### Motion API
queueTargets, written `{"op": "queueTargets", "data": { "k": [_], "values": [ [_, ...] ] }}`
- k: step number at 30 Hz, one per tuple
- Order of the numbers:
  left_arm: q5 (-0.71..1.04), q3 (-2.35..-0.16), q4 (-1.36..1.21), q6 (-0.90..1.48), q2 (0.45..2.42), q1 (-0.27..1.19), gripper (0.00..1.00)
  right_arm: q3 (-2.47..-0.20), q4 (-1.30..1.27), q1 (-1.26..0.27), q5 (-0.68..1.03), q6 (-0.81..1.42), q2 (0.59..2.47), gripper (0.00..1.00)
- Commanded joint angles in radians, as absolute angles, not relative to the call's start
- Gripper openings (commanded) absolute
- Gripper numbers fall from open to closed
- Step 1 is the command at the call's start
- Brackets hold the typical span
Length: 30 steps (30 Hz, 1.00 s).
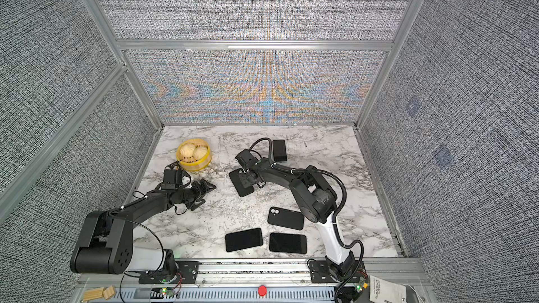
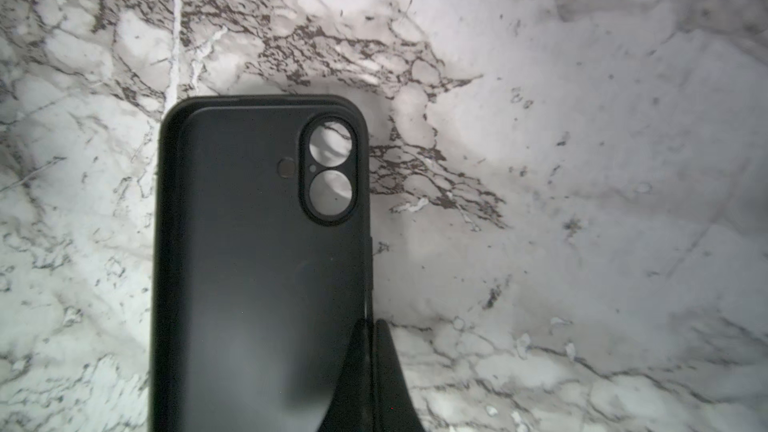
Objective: Put the phone into the phone case
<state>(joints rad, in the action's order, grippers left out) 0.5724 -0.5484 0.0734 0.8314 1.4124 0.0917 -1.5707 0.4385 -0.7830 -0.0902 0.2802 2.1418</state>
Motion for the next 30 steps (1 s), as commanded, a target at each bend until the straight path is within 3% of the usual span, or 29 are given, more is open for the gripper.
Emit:
{"op": "queueTargets", "data": {
  "k": [1, 13, 20, 26, 30],
  "values": [
    [0.585, -0.55, 0.026, 0.843, 1.431, 0.106, 0.9, -1.603, 0.507, -0.786, -0.087, 0.321, 2.16, 0.04],
    [0.601, -0.551, -0.007, 0.855, 1.463, 0.124, 0.89, -1.604, 0.544, -0.795, -0.097, 0.306, 2.14, 0.38],
    [0.603, -0.552, 0.061, 0.823, 1.429, 0.126, 0.89, -1.533, 0.535, -0.796, -0.076, 0.132, 1.986, 0.54],
    [0.6, -0.558, 0.148, 0.789, 1.391, 0.141, 0.89, -1.292, 0.395, -0.827, -0.021, -0.024, 1.756, 0.61],
    [0.571, -0.547, 0.205, 0.771, 1.346, 0.162, 0.89, -1.102, 0.304, -0.89, 0.12, -0.215, 1.606, 0.62]
  ]
}}
